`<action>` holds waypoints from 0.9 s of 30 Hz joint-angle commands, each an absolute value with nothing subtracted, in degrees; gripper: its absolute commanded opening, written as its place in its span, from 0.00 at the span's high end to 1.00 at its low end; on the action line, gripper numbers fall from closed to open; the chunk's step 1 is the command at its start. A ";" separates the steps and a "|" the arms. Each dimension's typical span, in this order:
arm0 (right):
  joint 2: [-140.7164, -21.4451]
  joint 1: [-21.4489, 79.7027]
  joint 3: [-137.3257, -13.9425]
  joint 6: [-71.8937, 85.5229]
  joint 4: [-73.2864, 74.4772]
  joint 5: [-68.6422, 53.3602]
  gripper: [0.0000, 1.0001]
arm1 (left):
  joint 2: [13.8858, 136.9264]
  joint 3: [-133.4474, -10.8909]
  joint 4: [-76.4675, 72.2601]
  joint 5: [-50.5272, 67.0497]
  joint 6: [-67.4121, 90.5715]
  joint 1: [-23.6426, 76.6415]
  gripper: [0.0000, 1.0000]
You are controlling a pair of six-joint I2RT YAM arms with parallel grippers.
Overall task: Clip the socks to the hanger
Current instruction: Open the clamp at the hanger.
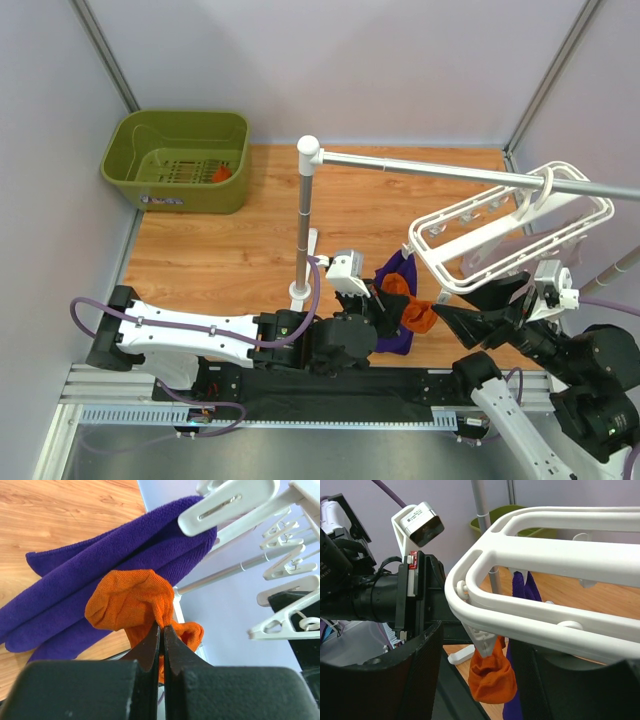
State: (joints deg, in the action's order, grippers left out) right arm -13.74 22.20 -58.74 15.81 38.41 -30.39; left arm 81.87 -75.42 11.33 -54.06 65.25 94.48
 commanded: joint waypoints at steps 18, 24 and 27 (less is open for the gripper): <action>-14.86 22.24 -55.72 23.91 27.77 -29.28 0.57 | 79.72 -74.80 10.55 -54.23 66.45 94.92 1.00; -10.99 22.24 -54.93 24.96 28.91 -24.08 0.49 | 79.19 -74.53 10.20 -54.49 66.36 94.83 1.00; -9.94 22.15 -54.67 26.71 28.74 -23.47 0.46 | 79.19 -74.71 10.02 -54.58 65.92 94.92 1.00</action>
State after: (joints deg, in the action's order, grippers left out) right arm -10.98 22.20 -55.05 24.38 30.52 -25.89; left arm 81.12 -74.72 11.29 -54.06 65.54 94.48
